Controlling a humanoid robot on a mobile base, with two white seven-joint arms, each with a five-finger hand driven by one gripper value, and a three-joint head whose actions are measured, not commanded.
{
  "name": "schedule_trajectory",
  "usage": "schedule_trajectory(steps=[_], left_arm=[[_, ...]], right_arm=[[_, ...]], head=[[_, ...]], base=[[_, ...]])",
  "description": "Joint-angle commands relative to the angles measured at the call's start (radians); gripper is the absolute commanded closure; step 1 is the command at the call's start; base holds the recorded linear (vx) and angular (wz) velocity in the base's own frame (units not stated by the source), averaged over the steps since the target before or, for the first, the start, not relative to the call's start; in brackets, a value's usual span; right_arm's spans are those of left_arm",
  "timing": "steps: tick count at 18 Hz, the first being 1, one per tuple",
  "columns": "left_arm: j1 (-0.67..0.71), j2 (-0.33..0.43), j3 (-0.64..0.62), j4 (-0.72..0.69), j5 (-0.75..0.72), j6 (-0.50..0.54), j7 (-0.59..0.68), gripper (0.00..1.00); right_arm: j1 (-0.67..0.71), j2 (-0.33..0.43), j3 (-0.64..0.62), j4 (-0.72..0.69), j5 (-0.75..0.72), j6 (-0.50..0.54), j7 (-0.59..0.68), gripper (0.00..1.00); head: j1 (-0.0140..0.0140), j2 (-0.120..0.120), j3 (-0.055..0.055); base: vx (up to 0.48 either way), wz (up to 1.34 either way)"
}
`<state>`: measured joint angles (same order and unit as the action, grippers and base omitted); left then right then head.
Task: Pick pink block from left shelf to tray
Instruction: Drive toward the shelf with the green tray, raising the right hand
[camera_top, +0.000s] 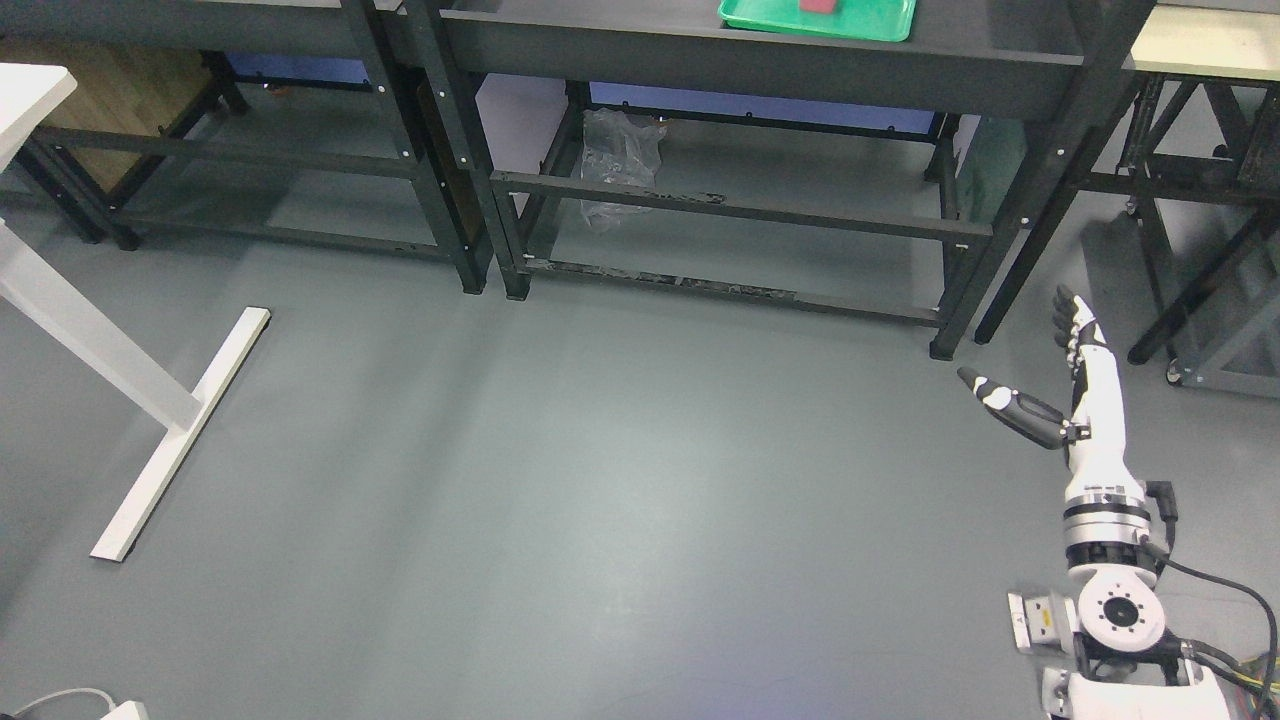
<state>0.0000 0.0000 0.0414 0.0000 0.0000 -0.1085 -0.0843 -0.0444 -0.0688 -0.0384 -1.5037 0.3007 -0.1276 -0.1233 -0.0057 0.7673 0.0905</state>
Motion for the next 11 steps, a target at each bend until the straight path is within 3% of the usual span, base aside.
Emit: schedule_trajectory(steps=[1,6,11], left_arm=[[-0.023,0.017,0.0,-0.018,-0.002,0.0,0.0,0.0],[-0.023,0.017,0.0,-0.018,0.0,0.0,0.0,0.0],[-0.023,0.017,0.0,-0.018,-0.002,0.0,0.0,0.0]], right_arm=[[-0.015,-0.049,0.058,-0.093,0.79,-0.001,-0.059,0.0],[-0.012,-0.057,0.074,-0.09,0.958,0.008,-0.059,0.0],[0.012,-0.049,0.071,-0.113,0.956,0.043,-0.105,0.0]], head=[[0.0,0.0,0.0],[0.0,0.0,0.0],[0.0,0.0,0.0]], base=[[0.205,0.05],[0.211,0.05],[0.239,-0.24]])
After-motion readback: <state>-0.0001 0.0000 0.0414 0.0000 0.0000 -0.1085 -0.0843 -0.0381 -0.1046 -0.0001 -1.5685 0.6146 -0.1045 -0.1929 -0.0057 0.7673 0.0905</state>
